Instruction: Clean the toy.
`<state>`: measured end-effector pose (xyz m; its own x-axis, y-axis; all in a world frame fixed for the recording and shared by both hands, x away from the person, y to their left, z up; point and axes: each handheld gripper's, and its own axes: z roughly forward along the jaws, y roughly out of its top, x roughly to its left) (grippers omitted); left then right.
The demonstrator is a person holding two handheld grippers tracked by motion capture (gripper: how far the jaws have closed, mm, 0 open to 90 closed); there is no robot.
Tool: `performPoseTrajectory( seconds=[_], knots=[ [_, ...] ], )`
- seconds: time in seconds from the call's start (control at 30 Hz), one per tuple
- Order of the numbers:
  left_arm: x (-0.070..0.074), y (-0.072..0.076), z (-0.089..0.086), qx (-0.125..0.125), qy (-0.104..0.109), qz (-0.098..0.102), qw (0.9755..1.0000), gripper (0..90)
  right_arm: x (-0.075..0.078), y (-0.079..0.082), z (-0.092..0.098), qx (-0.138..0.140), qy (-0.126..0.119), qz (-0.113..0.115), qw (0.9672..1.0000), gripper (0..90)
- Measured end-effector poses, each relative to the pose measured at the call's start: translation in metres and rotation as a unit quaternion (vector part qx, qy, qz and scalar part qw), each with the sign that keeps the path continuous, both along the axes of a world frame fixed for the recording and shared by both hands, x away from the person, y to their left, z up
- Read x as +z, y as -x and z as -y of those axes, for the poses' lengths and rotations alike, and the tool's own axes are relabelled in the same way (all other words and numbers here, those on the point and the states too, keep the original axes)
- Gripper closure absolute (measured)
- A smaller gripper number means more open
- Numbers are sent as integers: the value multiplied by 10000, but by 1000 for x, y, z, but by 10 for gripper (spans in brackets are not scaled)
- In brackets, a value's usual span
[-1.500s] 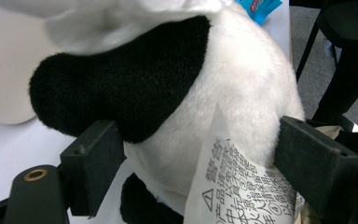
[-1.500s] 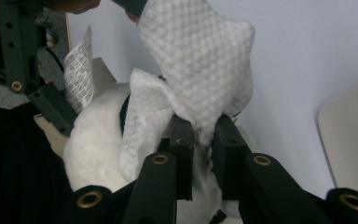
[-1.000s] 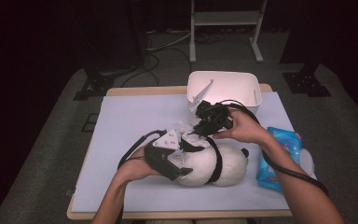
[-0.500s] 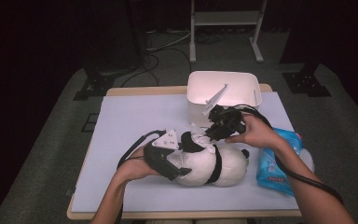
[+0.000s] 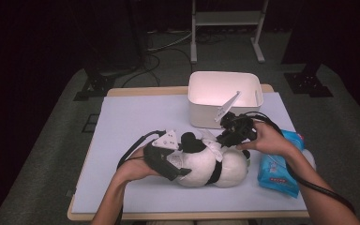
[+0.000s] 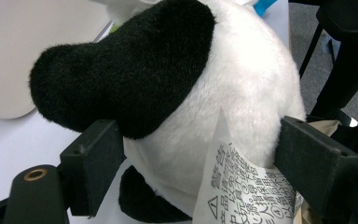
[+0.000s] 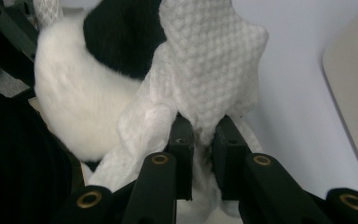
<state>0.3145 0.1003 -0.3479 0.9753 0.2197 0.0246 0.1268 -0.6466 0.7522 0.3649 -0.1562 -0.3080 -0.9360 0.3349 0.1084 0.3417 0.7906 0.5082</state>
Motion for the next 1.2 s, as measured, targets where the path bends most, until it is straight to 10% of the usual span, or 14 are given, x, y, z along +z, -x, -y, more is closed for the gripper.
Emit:
performPoseTrajectory(
  seconds=[1.2],
  knots=[
    [-3, -4, -3, 102, 75, -141, 9998, 173, -36, 27, 102, -887, -475, -180, 9948, 793]
  ],
)
